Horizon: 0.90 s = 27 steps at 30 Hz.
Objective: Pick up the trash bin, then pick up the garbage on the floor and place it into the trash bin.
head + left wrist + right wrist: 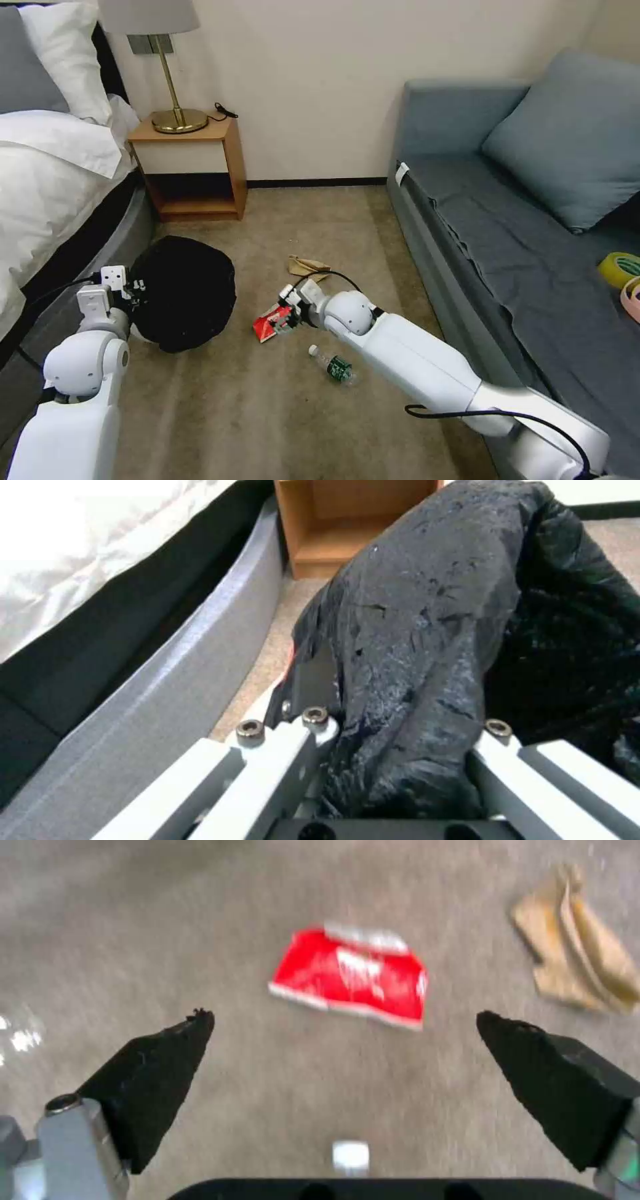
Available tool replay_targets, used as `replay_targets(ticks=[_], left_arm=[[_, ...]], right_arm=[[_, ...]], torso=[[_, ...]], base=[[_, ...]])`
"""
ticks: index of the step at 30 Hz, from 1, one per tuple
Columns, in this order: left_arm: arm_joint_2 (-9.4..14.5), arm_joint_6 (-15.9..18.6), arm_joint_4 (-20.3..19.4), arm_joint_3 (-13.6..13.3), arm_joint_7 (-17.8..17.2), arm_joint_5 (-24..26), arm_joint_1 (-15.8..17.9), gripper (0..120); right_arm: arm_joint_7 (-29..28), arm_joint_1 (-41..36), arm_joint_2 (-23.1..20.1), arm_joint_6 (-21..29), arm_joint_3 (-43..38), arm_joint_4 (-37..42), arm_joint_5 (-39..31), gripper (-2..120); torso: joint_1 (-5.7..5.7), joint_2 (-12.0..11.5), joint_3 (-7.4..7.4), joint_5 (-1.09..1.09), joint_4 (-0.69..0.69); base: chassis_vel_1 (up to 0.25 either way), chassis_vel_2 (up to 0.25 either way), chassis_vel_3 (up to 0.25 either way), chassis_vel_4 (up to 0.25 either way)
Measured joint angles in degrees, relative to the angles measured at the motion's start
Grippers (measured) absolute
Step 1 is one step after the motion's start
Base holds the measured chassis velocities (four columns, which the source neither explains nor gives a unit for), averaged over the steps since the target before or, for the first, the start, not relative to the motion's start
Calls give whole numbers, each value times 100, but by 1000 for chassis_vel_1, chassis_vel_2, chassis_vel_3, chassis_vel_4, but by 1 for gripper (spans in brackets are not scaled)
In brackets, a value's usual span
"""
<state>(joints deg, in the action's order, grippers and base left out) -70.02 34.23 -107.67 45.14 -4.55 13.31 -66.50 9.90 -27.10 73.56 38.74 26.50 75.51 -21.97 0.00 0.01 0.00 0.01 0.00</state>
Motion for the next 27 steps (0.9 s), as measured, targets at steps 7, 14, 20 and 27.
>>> replay_targets(ticks=[7, 14, 20, 27], left_arm=[[5, -10, 2, 30, -6, -4, -53, 5], [16, -16, 10, 49, -5, 2, -58, 5], [1, -36, 33, 48, -2, -4, -102, 5], [-12, -47, 33, 43, 2, -10, -109, 5]], right_arm=[[214, -440, -190, 73, -210, -264, 670, 100], [329, -732, -137, -63, -467, -734, 1182, 100], [428, -990, -13, -138, -763, -1016, 1478, 100], [510, -1140, 97, -225, -905, -1281, 1720, 100]], torso=[[0, 0, 0, 0, -1], [0, 0, 0, 0, 0], [0, 0, 0, -1, 0], [0, 0, 0, -1, 0]], base=[[0, 0, 0, 0], [0, 0, 0, 0], [0, 0, 0, 0], [0, 0, 0, 0]])
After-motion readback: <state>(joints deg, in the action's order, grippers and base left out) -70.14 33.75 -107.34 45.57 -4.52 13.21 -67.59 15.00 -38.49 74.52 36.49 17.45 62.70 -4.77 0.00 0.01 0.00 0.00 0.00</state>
